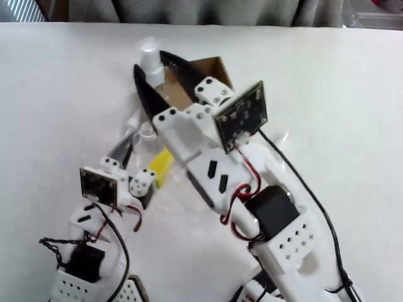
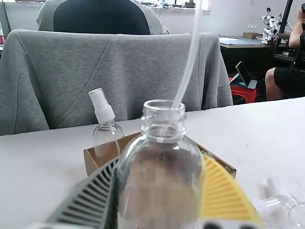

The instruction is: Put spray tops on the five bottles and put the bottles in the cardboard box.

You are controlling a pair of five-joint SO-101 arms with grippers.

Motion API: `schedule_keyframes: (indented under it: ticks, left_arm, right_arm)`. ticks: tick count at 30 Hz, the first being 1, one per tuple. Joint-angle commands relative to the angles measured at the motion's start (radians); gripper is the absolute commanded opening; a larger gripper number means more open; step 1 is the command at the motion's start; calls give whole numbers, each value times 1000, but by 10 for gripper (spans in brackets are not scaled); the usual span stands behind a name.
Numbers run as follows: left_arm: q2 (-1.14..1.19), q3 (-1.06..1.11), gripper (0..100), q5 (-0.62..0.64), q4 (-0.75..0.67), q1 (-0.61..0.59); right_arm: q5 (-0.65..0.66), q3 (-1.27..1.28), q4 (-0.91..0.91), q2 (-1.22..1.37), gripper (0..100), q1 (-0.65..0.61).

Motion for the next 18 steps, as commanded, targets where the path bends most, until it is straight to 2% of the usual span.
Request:
schedule_keyframes:
  ticks: [1, 12, 18]
  left_arm:
    - [-18, -35, 21, 2, -29, -7]
    - [-18, -35, 21, 3, -29, -5]
    - [-18, -35, 21, 3, -29, -7]
  right_arm:
    - [-46, -21, 4, 5, 18, -5]
    - [-57, -9, 54, 7, 16, -8]
    - [-57, 95, 45, -2, 16, -5]
